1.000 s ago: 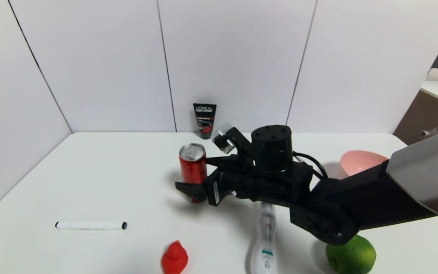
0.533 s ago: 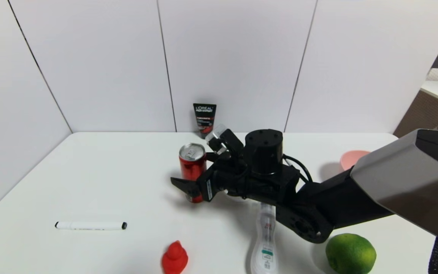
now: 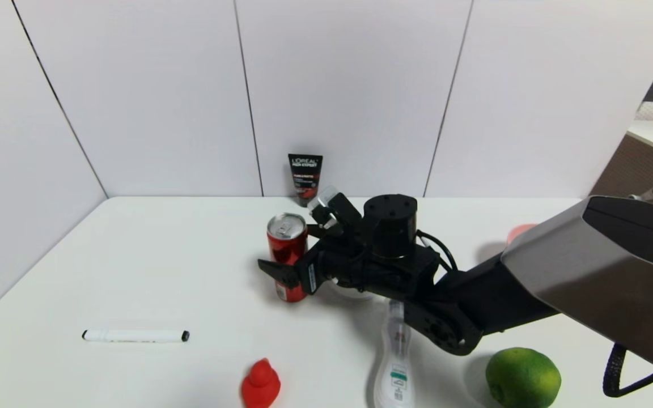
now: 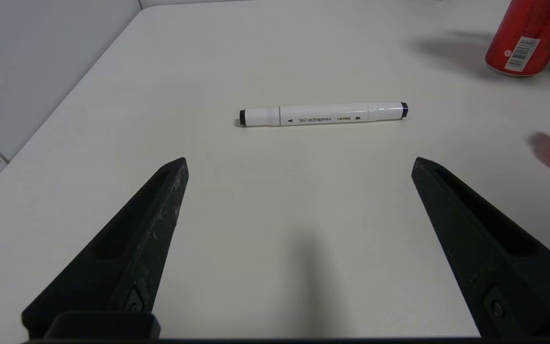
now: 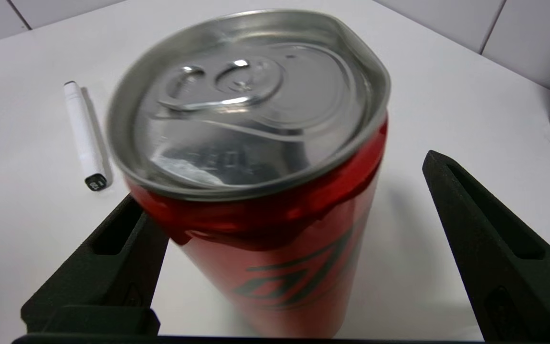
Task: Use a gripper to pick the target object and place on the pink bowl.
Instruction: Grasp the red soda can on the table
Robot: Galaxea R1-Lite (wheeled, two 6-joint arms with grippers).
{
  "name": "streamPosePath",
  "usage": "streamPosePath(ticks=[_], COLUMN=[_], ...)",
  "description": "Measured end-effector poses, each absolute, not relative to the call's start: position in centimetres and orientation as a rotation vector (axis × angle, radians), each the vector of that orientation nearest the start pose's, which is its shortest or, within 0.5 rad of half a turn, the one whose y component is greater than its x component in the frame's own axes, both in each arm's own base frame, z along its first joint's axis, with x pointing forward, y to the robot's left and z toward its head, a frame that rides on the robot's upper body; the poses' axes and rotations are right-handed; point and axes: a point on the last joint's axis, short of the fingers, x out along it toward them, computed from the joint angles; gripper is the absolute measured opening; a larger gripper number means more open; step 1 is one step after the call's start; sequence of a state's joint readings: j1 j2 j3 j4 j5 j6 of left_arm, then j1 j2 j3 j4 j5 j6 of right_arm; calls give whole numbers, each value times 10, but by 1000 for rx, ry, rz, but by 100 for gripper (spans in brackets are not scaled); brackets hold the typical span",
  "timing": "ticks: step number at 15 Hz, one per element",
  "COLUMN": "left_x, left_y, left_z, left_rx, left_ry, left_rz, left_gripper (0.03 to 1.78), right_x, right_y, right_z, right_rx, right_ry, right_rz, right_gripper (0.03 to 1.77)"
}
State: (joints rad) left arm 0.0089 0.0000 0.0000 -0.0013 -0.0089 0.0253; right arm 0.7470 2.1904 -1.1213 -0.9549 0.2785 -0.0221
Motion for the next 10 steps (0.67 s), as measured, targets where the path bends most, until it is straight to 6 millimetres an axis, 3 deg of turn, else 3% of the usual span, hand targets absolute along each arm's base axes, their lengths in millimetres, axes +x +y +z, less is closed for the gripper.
streamPosePath(ticks=[8, 9, 10], left_x=[-23, -23, -23], left_y=[0, 0, 0], left_z=[76, 76, 76], left_rx=[24, 25, 24], left_ry=[-1, -1, -1], left_rz=[0, 0, 0], left_gripper=[169, 169, 169], right_x=[312, 313, 313], right_y=[301, 302, 302], right_z=[106, 105, 104], right_rx=[-53, -54, -54], right_ry=[110, 113, 116], right_rz=[990, 989, 991], right_gripper=[170, 165, 146])
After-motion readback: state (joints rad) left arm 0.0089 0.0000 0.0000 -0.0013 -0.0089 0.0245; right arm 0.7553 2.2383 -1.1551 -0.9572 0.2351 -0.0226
